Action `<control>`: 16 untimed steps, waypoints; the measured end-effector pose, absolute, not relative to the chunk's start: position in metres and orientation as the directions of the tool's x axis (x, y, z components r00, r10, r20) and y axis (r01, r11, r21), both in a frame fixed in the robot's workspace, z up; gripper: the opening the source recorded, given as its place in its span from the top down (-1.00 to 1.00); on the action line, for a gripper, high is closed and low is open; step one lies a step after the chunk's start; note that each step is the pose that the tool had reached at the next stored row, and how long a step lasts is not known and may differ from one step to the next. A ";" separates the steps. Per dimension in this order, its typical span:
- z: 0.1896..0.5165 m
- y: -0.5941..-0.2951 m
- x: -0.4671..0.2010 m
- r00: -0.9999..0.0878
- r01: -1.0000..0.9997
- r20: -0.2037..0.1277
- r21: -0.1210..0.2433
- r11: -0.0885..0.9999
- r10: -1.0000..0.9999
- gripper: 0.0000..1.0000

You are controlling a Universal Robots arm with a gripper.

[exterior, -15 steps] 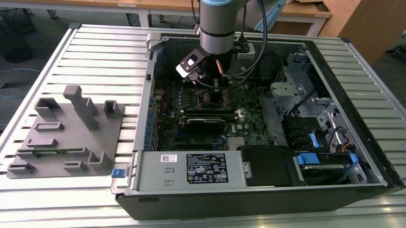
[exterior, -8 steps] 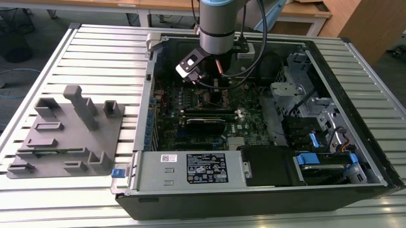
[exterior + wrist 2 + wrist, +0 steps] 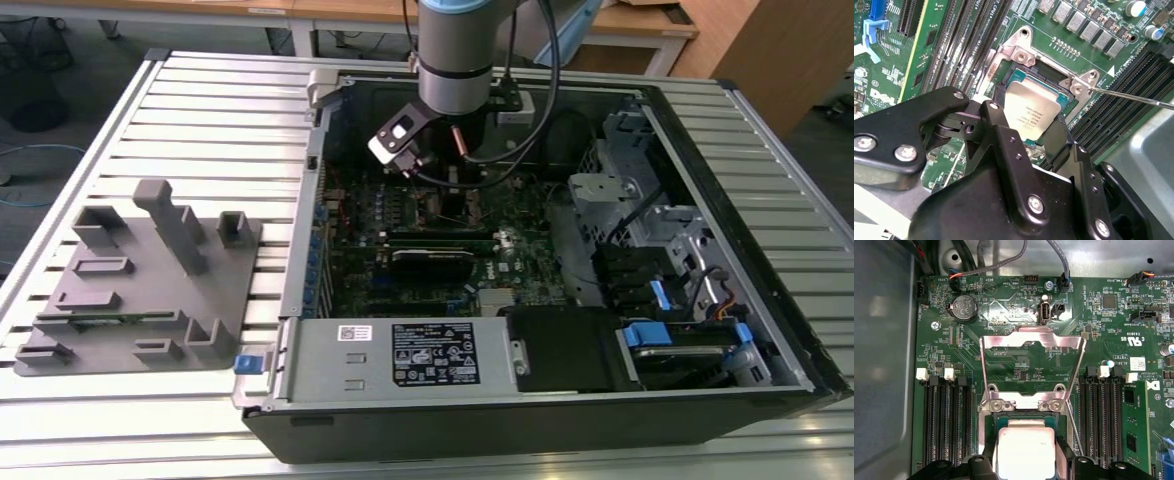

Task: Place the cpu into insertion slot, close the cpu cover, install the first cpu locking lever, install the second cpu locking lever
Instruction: 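Place the cpu into insertion slot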

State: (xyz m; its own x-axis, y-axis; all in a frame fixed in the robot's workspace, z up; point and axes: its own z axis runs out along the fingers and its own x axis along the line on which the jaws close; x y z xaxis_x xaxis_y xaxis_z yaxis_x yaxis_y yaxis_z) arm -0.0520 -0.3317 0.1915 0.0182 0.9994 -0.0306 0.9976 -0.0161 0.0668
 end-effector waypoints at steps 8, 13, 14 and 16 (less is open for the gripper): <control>0.190 -0.332 -0.053 0.018 0.998 -0.030 0.067 -0.016 0.999 -0.08; 0.190 -0.332 -0.052 0.018 0.998 -0.031 0.067 -0.016 0.999 -0.08; 0.190 -0.332 -0.052 0.018 0.998 -0.031 0.067 -0.016 0.999 -0.08; 0.190 -0.332 -0.052 0.018 0.998 -0.030 0.067 -0.016 0.999 -0.08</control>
